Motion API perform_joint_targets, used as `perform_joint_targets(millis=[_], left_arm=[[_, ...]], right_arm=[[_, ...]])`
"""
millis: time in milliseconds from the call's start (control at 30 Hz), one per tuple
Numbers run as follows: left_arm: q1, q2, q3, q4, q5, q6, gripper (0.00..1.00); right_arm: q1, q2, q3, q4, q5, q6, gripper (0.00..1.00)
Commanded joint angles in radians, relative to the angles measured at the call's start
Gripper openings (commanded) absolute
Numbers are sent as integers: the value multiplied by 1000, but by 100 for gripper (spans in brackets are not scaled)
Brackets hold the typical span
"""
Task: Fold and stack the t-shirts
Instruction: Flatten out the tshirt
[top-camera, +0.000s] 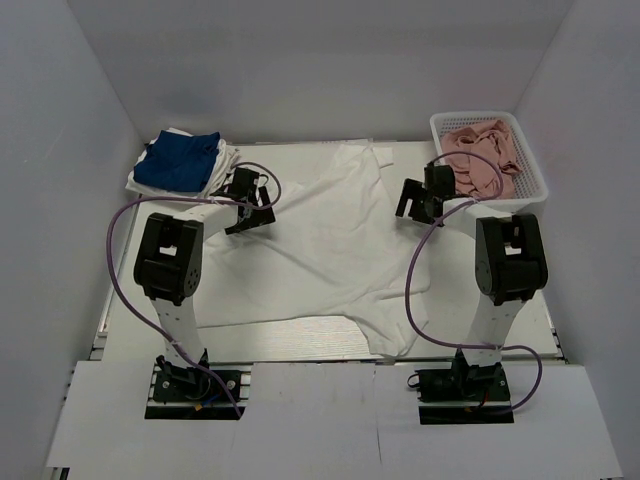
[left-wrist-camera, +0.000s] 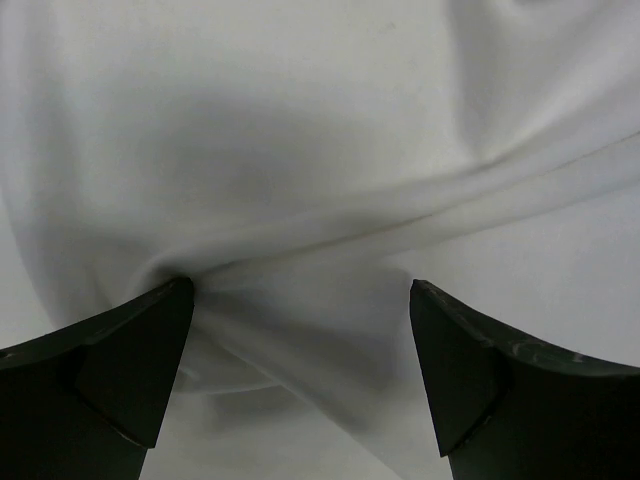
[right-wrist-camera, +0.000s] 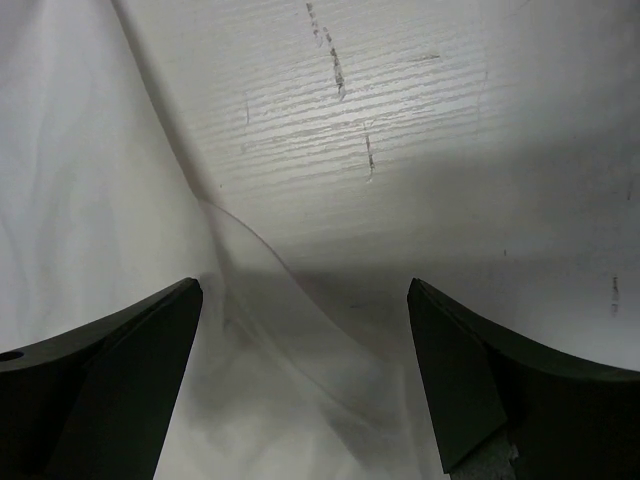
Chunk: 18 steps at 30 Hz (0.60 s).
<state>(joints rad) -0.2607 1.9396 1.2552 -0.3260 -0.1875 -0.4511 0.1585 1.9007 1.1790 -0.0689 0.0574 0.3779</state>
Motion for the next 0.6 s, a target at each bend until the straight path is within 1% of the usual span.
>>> perform_joint_targets(millis=[0,33,100,133,233,300,333,367,433,467,500,533,567], left_arm=[[23,-10,-31,-203,-116,-44,100],[23,-10,-17,-246,-150,-58,100],[23,1,-17,-275,-197,-69,100],[34,1,-17,-284,-207,-69,100],[34,-11,-17,-265,-207,-69,100],[34,-21,-28,-226,-167,-44,100],[34,-21,-28,-217,-167,-44,100],[34,-21,-28,-208,-155,-35,100],[34,-21,-28,-208,-155,-26,100],[34,-21,-28,-199,-155,-26,100],[34,-30,-28,-199,-155,-26,100],[34,-30,-28,-199,-155,-26,100],[34,-30,-28,-199,-155,-17,100]], right_arm=[[44,-87,-21,32,56,-166,89],[62,-112,-30,43,120,-178,89],[88,-126,-42,56,154,-220,89],[96,-137,-48,55,204,-227,89],[131,-124,-42,58,211,-298,89],[145,-77,-6,40,217,-359,89],[170,-45,2,40,226,-364,89],[179,-7,51,3,239,-400,89],[208,40,77,-31,269,-404,89],[214,56,99,-49,315,-408,89],[219,90,120,-67,338,-390,89],[223,106,145,-110,393,-384,89],[223,116,156,-164,413,-328,89]])
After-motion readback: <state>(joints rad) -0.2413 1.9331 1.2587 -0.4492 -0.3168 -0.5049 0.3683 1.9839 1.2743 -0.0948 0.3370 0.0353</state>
